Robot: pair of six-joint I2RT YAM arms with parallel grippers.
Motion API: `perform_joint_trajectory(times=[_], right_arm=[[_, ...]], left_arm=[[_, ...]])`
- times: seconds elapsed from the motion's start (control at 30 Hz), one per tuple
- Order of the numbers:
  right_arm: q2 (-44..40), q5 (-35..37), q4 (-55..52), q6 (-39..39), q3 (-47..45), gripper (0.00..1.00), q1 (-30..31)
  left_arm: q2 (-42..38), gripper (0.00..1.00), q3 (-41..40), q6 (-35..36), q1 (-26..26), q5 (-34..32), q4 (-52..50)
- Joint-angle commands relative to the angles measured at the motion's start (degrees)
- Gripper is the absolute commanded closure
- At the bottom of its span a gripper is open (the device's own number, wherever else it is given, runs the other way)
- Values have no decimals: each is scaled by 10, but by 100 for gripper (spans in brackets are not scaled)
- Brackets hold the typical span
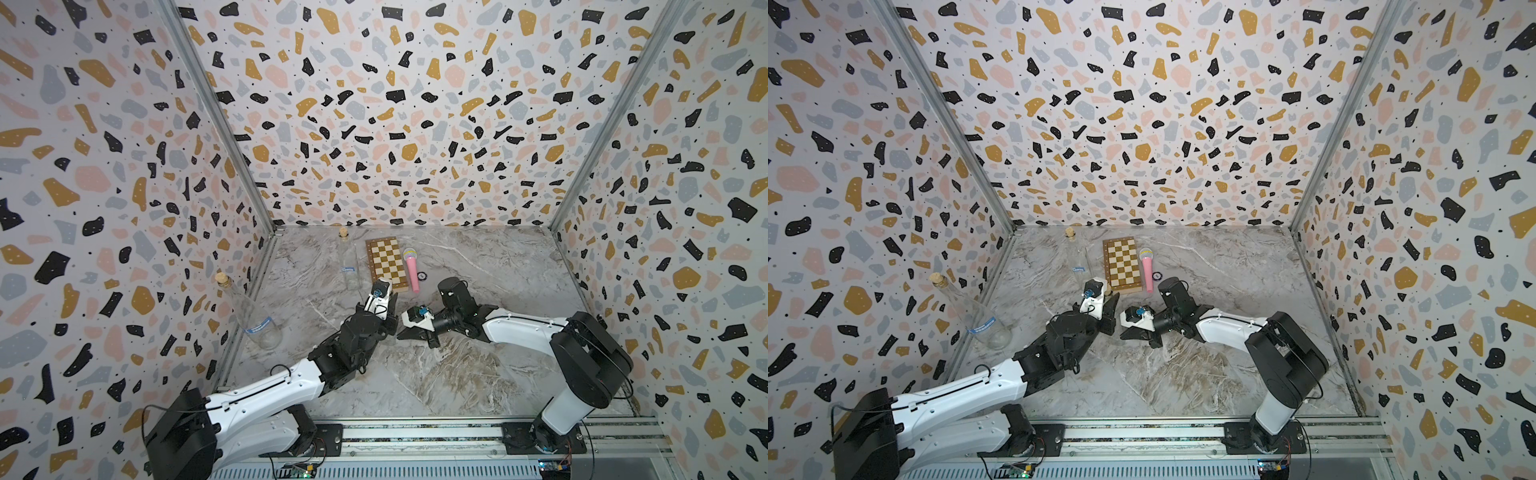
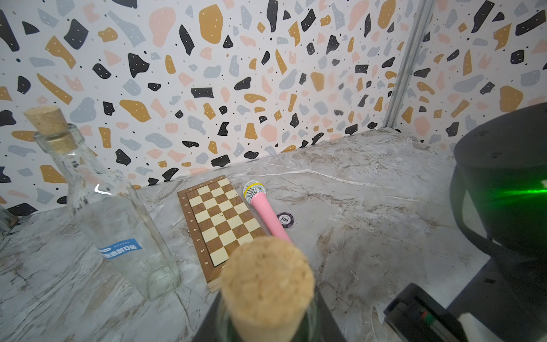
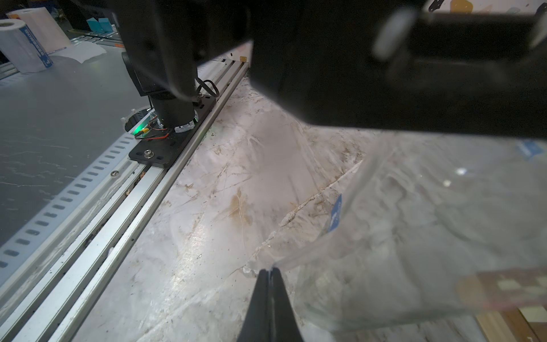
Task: Remove the label from the bottle
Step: Tear open the label from the bottle.
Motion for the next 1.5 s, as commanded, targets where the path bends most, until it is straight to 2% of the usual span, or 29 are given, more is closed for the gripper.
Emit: perform_joint_trajectory(times=[0.0, 1.47], right_arm=[[-20, -12, -18, -4, 11, 99, 5], [-14, -15, -35, -16, 20, 99, 17]], left_arm=[[-5, 100, 7, 10, -3, -11, 44], [-4, 100, 2, 8, -3, -11, 51]])
